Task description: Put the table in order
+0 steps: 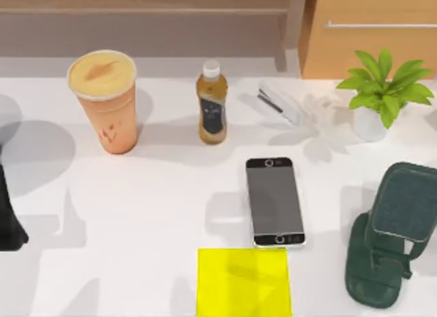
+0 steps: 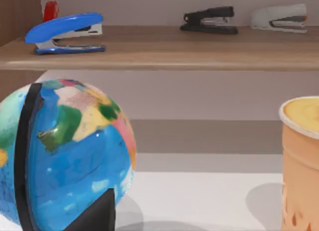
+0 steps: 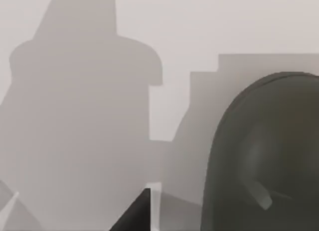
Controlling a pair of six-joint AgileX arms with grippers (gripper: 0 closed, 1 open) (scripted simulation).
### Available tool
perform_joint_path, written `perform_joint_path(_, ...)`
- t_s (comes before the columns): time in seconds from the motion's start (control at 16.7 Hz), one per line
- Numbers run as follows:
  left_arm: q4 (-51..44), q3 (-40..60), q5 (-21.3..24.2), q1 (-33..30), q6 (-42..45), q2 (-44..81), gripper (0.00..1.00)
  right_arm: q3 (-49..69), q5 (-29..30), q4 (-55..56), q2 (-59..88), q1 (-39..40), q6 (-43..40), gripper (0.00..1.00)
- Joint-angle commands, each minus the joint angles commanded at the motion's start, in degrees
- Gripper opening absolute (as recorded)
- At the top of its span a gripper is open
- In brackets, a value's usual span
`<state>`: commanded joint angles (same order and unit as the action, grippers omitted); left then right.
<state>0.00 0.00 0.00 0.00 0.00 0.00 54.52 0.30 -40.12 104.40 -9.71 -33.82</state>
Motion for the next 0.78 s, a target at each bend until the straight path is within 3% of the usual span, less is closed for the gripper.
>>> perform_joint_path(0.12,0.0,0.0,0.0,0.0,0.0,0.0,1.00,0.0,0.0,0.0,0.0,0.0,0.0,0.00)
perform_joint_path(0.78,0.0,0.0,0.0,0.0,0.0,0.0,1.00,1.9,-0.7,-3.2,-1.8,0.0,0.6,0.00)
